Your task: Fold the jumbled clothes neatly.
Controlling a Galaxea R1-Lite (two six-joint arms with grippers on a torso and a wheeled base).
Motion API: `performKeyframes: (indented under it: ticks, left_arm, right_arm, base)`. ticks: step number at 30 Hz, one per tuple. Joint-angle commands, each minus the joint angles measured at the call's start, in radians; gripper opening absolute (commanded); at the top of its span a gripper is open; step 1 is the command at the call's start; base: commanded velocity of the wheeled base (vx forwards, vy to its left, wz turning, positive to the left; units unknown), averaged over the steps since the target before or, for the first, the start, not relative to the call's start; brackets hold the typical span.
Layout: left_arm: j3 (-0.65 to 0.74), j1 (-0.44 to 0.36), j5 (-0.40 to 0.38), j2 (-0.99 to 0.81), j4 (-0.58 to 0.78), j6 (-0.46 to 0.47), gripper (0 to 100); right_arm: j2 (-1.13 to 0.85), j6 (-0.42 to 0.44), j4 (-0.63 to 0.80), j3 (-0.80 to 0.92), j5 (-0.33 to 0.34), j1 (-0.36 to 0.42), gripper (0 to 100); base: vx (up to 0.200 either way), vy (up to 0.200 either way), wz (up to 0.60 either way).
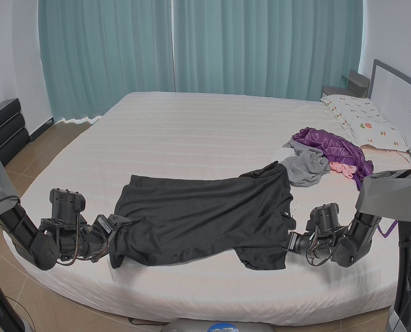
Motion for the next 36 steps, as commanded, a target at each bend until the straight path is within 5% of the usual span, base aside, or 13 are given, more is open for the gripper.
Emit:
performKeyframes:
  ticks: [1,12,20,36]
  left_arm:
    - [0.009,-0.006,0.016,-0.003,0.000,0.010,100]
    - [0.082,-0.021,0.016,-0.010,0.010,0.166,100]
    - [0.090,-0.071,0.028,0.031,0.010,0.174,100]
    - [0.076,-0.138,0.221,0.195,-0.003,0.222,100]
  right_arm:
    - [-0.113,0.009,-0.011,0.106,0.018,-0.029,0]
    - [-0.267,0.095,-0.201,0.335,0.080,-0.089,0]
    - [-0.314,0.105,-0.238,0.372,0.080,-0.106,0]
    - [-0.337,0.154,-0.249,0.382,0.089,-0.144,0]
  base:
    - [0.000,0.000,0.00]
    - [0.000,0.000,0.00]
    - [0.000,0.000,0.00]
    - [0.000,0.000,0.00]
